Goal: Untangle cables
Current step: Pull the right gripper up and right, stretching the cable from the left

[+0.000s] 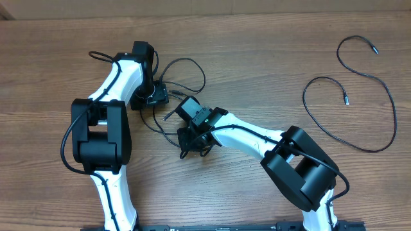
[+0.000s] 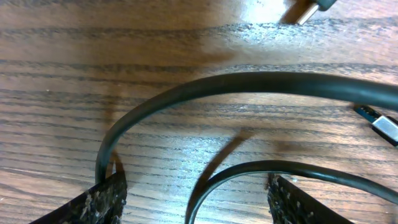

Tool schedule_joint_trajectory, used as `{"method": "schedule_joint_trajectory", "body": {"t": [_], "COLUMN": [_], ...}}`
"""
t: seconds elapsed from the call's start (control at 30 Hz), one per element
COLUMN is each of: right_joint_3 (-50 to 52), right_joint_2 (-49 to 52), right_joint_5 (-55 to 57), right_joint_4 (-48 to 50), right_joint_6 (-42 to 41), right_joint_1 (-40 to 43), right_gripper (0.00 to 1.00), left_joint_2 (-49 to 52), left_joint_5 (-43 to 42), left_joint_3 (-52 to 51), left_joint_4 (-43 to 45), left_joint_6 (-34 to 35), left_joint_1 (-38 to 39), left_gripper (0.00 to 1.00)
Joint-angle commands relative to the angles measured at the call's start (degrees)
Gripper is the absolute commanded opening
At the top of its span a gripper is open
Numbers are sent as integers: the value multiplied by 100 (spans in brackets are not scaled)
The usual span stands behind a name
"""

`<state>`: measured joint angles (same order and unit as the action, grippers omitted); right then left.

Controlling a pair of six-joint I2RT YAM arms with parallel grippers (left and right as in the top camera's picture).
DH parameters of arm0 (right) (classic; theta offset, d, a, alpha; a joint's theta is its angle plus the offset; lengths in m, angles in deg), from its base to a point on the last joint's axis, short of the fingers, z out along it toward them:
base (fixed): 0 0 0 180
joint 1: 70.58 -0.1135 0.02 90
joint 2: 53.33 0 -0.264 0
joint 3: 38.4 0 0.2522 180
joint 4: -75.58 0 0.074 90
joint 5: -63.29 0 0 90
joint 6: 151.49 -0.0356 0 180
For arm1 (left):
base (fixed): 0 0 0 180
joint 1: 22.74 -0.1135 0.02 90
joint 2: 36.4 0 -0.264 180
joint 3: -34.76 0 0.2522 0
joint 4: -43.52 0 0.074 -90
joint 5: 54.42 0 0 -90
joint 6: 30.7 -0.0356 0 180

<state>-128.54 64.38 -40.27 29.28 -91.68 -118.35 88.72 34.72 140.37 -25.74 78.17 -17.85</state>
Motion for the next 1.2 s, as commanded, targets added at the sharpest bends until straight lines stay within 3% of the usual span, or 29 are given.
{"method": "schedule_joint_trajectory", "body": {"t": [0.0, 0.43, 0.7, 0.93, 1.13, 1.17], "right_joint_3": [28, 2, -111, -111, -114, -114], "right_joint_2": [68, 46, -686, -1318, -1768, -1836], "right_joint_5": [-66, -304, -299, -293, 35, 92], "right_joint_4": [37, 72, -76, -184, -566, -614], "right_joint_6": [24, 238, 240, 240, 240, 243], "right_joint_1": [-2, 33, 442, 833, 1150, 1191], "right_gripper": [4, 4, 4, 4, 4, 4], "left_joint_2": [302, 302, 302, 302, 302, 302], "left_joint_5": [-197, -37, -42, -20, 42, 92], "left_joint_3": [-214, -214, -214, -214, -214, -214], "left_joint_4": [133, 131, 122, 136, 138, 140], "left_joint_6": [-155, -140, -87, -87, -87, -85], "left_joint_1": [28, 17, -15, -15, -15, -15], "left_gripper": [73, 70, 73, 85, 87, 91]}}
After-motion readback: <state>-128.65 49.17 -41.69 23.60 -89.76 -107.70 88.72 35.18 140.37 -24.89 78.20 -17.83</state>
